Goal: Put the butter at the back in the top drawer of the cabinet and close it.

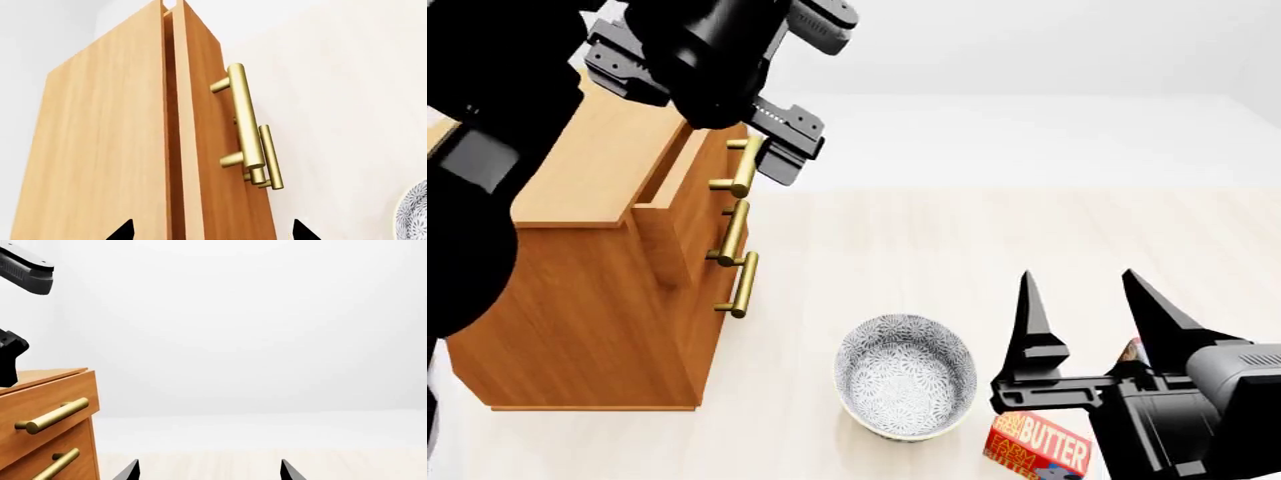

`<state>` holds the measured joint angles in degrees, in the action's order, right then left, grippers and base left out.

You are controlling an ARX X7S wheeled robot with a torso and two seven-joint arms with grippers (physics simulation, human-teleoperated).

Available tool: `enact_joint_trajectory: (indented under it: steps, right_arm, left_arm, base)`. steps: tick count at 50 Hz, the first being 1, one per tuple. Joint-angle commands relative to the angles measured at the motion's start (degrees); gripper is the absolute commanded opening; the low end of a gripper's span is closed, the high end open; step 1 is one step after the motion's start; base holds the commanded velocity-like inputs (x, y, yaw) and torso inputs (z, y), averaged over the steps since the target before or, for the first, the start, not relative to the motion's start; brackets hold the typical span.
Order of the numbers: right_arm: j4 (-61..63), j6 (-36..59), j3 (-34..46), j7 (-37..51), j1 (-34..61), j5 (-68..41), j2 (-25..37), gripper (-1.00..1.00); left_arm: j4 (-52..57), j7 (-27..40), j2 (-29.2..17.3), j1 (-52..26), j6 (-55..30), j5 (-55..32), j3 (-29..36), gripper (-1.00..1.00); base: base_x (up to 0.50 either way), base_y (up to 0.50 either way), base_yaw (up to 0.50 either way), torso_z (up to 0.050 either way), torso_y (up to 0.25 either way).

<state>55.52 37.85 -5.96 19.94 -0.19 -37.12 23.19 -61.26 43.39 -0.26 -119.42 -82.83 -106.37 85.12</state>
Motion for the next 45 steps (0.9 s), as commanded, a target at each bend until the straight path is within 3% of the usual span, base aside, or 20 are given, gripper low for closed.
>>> enact_joint_trajectory:
  steps: [1, 20, 45]
  right_arm:
    - [-0.7, -1.1, -0.1, -0.1, -0.5, -0.2, 0.4, 1.00]
    - [-2.0, -2.2, -0.5, -0.4, -0.7, -1.1, 1.0, 1.00]
    - [-4.6, -4.9, -1.8, -1.8, -1.7, -2.0, 1.6, 1.00]
  left_arm:
    - [-0.5, -1.8, 0.3, 0.3, 2.6, -4.9, 8.4, 1.00]
    - [-1.5, -1.2, 0.3, 1.6, 2.6, -5.1, 9.8, 1.00]
    - [-0.2, 5.9, 0.3, 3.3, 2.2, -8.3, 10.0, 1.00]
  base:
    - [0.00, 0.00, 0.00, 0.000, 0.000]
    - [0.00, 0.00, 0.00, 0.000, 0.000]
    - [0.00, 0.00, 0.00, 0.000, 0.000]
